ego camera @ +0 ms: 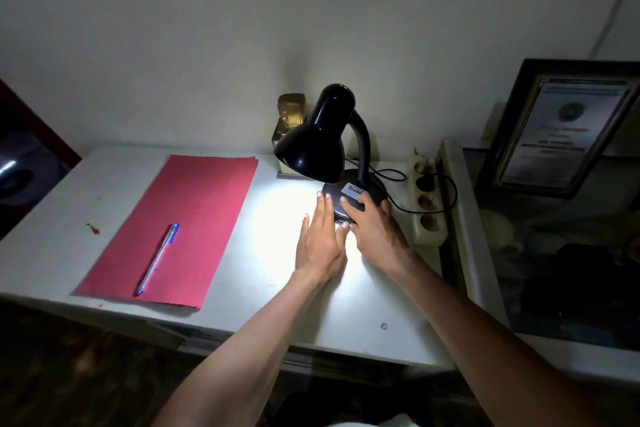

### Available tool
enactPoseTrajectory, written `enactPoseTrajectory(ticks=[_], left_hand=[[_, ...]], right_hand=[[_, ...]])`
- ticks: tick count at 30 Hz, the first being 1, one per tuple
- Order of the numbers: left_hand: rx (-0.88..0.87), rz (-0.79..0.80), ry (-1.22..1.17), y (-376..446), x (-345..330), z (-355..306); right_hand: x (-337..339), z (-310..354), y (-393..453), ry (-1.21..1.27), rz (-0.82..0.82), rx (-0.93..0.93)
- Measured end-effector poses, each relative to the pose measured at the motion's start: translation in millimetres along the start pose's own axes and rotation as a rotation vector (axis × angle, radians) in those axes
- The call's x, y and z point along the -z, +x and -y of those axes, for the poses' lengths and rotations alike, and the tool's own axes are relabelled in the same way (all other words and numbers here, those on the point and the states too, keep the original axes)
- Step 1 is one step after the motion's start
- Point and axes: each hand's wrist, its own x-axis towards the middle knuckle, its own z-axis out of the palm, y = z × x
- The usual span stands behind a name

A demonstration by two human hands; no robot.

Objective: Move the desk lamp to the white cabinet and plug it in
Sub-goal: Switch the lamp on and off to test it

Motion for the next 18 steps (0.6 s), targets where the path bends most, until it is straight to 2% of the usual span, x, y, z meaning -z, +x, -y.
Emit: enactPoseTrajectory(ticks=[12,18], left_hand=[[-0.005,0.001,-0.061,1.3,-2.4,5.8],[-0.008,0.022,0.045,1.6,-1.8,4.9]], right_hand=[[3.5,-3.1,-0.8,0.155,-0.007,-0.009],[0.2,-4.7,2.5,0.081,-0.005,0.014]])
